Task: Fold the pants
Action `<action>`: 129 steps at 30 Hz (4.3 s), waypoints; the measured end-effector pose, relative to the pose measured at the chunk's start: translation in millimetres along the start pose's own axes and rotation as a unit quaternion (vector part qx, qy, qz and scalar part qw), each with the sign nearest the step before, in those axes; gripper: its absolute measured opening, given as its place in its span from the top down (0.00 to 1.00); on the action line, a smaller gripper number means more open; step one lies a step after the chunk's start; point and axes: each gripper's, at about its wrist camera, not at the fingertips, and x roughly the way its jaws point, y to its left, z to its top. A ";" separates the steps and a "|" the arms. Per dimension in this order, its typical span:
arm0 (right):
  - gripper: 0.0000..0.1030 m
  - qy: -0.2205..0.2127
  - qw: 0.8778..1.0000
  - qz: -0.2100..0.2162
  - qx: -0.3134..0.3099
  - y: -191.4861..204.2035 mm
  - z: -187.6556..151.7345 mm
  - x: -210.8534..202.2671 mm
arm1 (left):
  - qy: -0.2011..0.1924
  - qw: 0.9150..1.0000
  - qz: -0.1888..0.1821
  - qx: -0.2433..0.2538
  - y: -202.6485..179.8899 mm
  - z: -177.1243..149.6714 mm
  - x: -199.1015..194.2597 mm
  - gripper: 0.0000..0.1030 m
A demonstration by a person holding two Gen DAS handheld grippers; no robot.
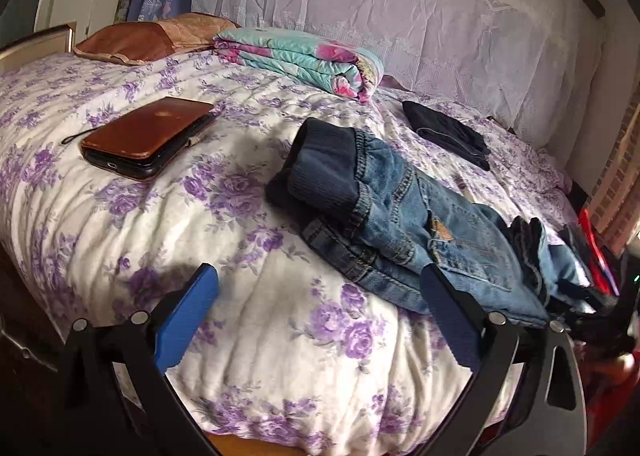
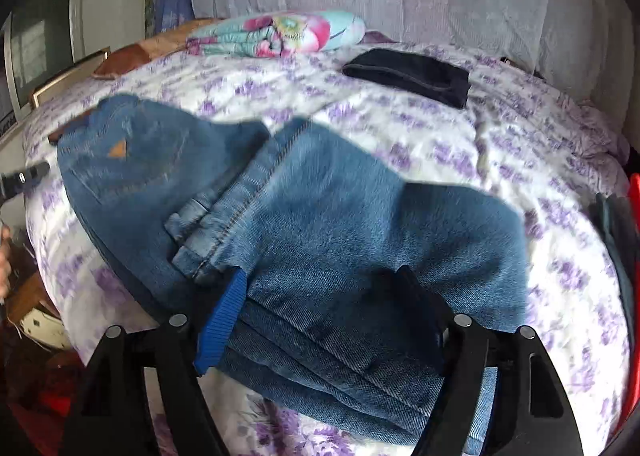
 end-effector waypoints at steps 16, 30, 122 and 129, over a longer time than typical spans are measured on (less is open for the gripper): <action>0.08 -0.087 0.987 -0.043 0.129 -93.5 -13.3 -47.0 | 0.089 0.975 -0.117 -0.165 2.6 32.4 52.4 0.05; 0.05 -0.083 0.945 0.093 0.302 -153.5 -45.0 -27.9 | 0.077 0.984 -0.062 -0.145 2.9 39.9 61.2 0.25; 0.49 -0.129 0.988 0.022 0.083 -66.3 55.5 -70.0 | 0.027 0.956 -0.104 0.272 -253.5 -48.2 60.9 0.04; 0.47 -0.035 0.999 -0.021 0.032 -49.9 49.1 1.4 | 0.042 0.962 -0.114 0.244 -240.8 -49.5 68.6 0.04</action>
